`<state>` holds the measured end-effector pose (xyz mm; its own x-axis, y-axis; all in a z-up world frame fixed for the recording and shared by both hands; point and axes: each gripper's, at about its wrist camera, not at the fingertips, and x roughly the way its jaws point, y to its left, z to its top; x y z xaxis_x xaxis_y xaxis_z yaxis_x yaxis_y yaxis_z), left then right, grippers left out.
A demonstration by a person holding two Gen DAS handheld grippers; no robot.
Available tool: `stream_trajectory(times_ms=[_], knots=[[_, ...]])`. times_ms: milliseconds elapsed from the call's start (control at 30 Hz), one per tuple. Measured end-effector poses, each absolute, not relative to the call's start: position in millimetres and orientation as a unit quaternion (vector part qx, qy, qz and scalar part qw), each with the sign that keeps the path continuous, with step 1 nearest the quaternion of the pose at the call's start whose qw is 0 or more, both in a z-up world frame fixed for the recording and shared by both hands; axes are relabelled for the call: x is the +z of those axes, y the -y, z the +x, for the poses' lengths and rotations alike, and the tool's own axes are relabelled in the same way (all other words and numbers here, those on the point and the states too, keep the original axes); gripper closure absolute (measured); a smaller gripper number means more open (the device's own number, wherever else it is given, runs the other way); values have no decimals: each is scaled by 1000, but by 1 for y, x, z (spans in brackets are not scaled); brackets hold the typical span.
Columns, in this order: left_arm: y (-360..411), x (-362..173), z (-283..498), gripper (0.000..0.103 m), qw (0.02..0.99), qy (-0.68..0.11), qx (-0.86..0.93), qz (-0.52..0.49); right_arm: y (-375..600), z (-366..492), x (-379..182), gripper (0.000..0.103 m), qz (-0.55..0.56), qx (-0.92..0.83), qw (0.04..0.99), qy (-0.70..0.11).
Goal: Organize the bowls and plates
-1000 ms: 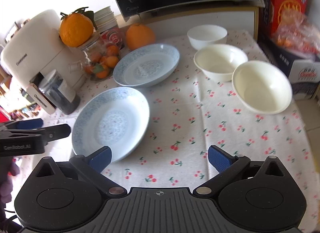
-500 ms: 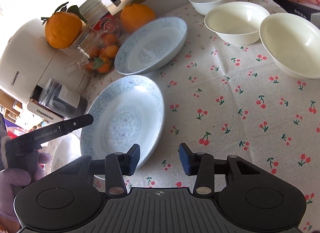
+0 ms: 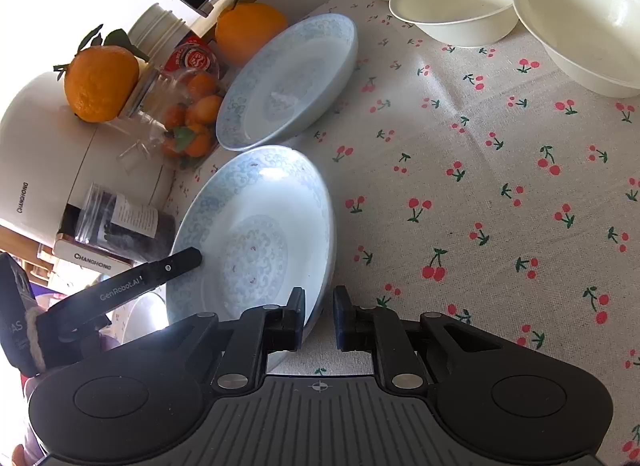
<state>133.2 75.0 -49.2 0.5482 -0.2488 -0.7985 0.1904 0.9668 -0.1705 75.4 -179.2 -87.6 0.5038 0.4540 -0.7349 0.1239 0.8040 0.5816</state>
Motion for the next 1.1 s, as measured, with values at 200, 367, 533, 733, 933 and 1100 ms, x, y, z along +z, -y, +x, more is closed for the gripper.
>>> stream_trajectory(times_ms=[200,367,533,733,933,1100], knots=[[-72,-47,130,93,877,-460,-134,-30,178,75,-82,91,281,80,826,-483],[-57,-42,122,95,876,-456,-158,-14,193,72,-77,91,281,60,827,-482],[-42,-42,112,95,870,-458,-181,-3,211,68,-72,91,279,40,832,-477],[-26,-43,102,93,863,-463,-202,17,226,63,-65,91,272,25,839,-471],[-16,-46,95,92,852,-474,-218,31,232,61,-67,91,256,10,842,-475],[-12,-50,92,92,841,-491,-225,40,232,62,-71,91,243,-1,840,-484]])
